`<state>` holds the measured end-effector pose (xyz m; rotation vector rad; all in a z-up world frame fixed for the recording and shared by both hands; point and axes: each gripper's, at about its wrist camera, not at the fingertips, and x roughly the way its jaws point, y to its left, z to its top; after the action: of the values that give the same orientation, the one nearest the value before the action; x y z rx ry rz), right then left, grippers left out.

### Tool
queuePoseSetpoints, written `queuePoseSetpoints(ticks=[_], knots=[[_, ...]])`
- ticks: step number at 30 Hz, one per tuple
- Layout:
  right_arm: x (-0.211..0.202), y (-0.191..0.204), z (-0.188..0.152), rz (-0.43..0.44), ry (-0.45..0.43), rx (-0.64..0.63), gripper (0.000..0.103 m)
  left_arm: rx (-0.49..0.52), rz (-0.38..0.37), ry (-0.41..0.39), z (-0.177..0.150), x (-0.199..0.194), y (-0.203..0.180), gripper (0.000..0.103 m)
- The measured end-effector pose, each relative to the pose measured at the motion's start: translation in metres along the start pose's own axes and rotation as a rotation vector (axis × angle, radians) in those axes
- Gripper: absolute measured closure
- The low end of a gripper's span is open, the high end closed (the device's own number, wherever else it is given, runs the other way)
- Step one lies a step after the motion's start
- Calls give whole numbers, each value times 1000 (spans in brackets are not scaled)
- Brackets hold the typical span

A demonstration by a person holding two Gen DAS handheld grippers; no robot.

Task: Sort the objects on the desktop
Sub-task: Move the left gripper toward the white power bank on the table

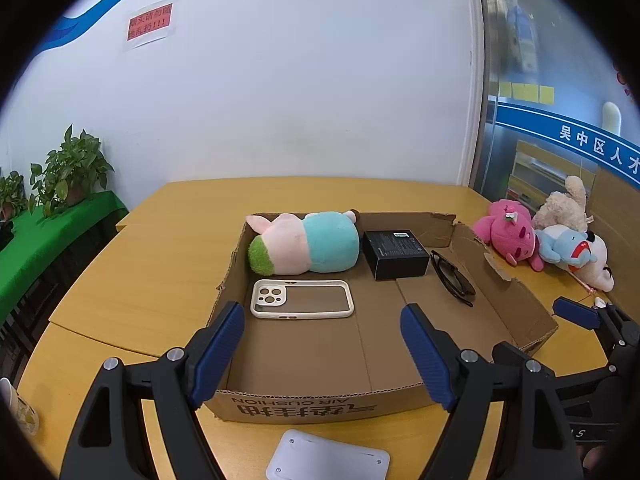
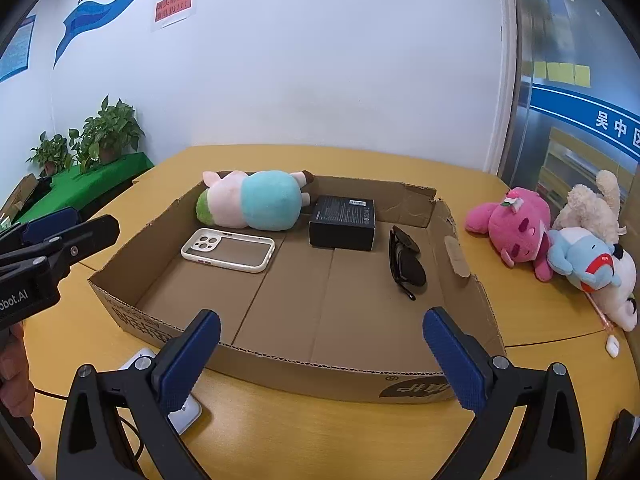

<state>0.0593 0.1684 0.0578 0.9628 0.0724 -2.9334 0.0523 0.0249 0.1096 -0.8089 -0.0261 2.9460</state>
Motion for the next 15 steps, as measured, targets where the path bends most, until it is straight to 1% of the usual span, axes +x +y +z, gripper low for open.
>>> queuePoseSetpoints(ticks=[6,10,12,15], knots=[[0,1,-5,10,2,-5,0,17,-9,12,-7,4,-5,23],[3,5,-9,22,11,-19,0,5,-21,34,-14,8,-6,23],[5,7,-12,46,24,-25,0,-4,-42,47,-17,11,-2,23],[10,14,-19,118,53,-48,0,-2,-93,105,-25,16,6,23]])
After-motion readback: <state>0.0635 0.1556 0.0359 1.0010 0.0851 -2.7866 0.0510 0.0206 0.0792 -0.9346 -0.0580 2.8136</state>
